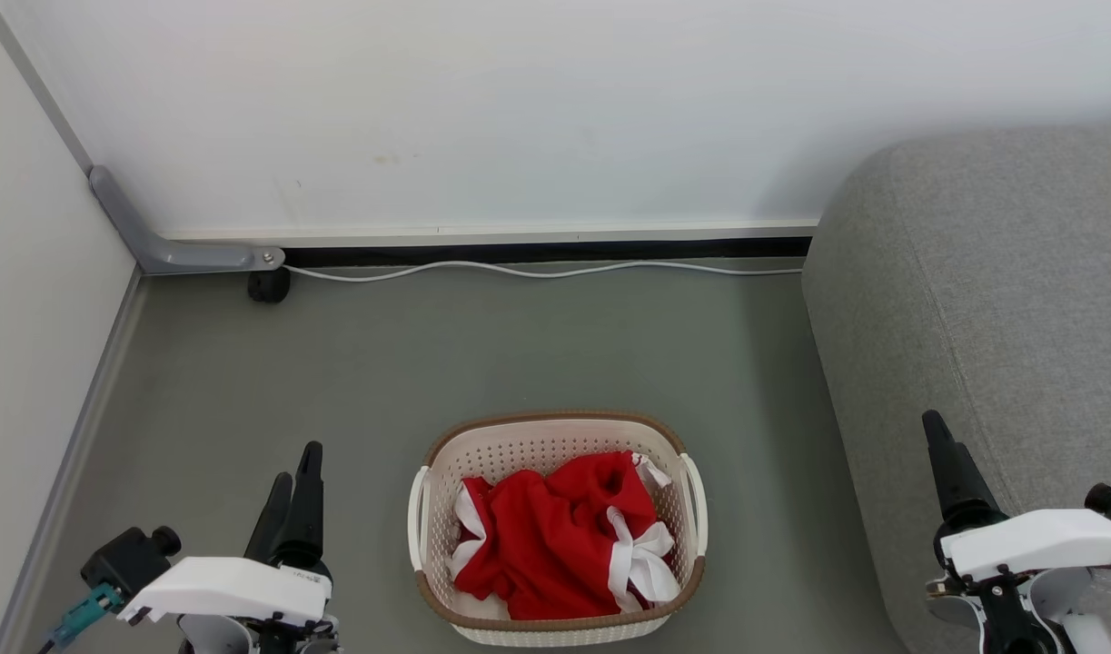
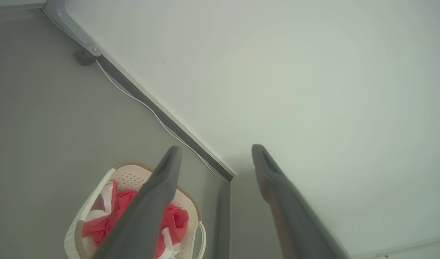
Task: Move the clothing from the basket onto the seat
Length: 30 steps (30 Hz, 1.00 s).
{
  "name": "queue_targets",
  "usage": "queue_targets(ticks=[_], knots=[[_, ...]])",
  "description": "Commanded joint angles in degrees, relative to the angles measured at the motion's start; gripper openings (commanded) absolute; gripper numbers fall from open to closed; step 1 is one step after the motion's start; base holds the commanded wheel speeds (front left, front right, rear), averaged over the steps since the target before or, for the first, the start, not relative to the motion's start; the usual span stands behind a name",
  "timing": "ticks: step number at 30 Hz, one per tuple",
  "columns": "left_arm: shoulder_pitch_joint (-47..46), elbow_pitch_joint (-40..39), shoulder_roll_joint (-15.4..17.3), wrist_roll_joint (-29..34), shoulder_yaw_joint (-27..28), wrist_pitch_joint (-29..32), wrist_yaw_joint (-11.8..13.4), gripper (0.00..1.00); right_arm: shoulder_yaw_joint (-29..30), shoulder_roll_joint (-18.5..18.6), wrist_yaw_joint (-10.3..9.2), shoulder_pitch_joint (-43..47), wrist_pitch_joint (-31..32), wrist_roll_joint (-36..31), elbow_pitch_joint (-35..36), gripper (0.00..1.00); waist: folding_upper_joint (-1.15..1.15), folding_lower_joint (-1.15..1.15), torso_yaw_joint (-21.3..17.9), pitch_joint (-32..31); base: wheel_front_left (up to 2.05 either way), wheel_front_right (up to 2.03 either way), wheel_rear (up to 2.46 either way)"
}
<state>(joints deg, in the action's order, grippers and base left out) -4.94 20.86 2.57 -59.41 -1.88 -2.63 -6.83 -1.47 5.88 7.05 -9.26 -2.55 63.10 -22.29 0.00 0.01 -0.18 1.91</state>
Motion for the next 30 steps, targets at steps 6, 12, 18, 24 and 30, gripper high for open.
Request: queue_targets(ticks=[6, 12, 18, 24, 30], knots=[[-4.8, -1.0, 0.8, 7.1, -0.5, -1.7, -0.4, 1.00, -1.8, 1.6, 0.30, -4.1, -1.8, -6.1, 0.3, 1.00, 0.00, 0.00, 0.0, 0.2, 0.00, 0.00, 0.00], [-5.9, 0.3, 1.1, 14.0, -1.0, -2.9, -0.4, 1.00, -3.2, 2.0, 0.32, -5.4, -3.0, -11.6, -1.1, 1.00, 0.00, 0.00, 0.1, 0.1, 0.00, 0.00, 0.00], [-6.3, 1.2, 1.2, 19.1, -1.1, -3.7, -0.2, 1.00, -4.3, 2.5, 0.33, -6.3, -3.8, -15.8, -2.2, 1.00, 0.00, 0.00, 0.0, -0.2, 0.00, 0.00, 0.00], [-6.8, 2.0, 1.3, 24.1, -1.0, -4.7, 0.1, 1.00, -4.9, 2.8, 0.34, -6.9, -4.8, -20.6, -3.4, 1.00, 0.00, 0.00, -0.1, -0.5, 0.00, 0.00, 0.00], [-7.5, 3.0, 1.4, 28.7, -1.1, -5.7, 0.2, 1.00, -5.9, 3.0, 0.35, -7.9, -5.8, -24.6, -4.6, 1.00, 0.00, 0.00, -0.2, -0.7, 0.00, 0.00, 0.00]])
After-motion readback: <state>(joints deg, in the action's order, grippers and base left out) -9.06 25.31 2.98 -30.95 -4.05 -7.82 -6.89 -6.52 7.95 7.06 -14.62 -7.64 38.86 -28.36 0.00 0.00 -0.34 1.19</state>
